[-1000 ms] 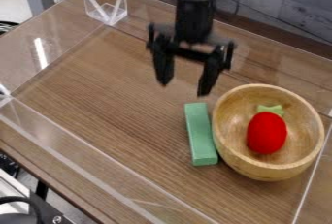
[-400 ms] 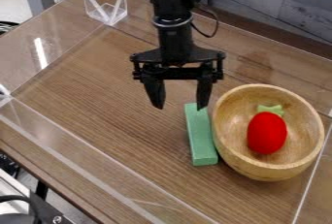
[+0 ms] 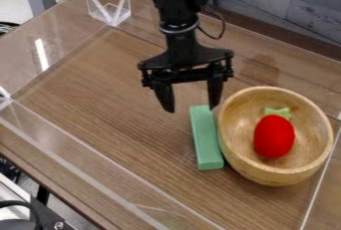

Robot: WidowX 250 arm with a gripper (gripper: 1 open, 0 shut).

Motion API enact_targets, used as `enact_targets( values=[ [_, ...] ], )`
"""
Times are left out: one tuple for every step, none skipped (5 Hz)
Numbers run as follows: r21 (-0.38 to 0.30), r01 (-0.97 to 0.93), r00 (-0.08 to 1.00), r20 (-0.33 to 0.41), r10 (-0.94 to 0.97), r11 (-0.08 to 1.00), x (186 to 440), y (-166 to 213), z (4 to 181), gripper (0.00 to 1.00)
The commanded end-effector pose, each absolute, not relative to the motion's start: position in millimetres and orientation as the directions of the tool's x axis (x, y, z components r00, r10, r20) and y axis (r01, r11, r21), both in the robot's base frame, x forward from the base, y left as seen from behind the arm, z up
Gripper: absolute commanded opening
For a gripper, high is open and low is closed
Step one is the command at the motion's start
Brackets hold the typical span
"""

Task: Put the green stick in the brown bowl

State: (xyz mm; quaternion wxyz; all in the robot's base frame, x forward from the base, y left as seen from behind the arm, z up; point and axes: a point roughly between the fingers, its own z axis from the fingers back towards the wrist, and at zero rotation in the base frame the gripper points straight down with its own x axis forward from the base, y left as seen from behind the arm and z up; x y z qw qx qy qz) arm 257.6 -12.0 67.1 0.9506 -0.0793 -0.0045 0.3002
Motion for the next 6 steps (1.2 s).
enact_targets(
  values=[
    [-0.165,-0.59,0.803,-0.012,0.596,0.791,265,-15,65.3,1.0],
    [-0.159,-0.601,0.793,0.0,0.609,0.783,259,-30,55.6,1.0],
    [-0.156,-0.617,0.78,0.01,0.626,0.771,255,-41,44.1,1.0],
    [-0.146,-0.649,0.753,0.017,0.658,0.747,262,-35,28.5,1.0],
    [-0.14,-0.687,0.717,0.023,0.696,0.713,268,-26,24.1,1.0],
    [-0.133,-0.69,0.714,0.035,0.699,0.711,267,-17,27.5,1.0]
  ],
)
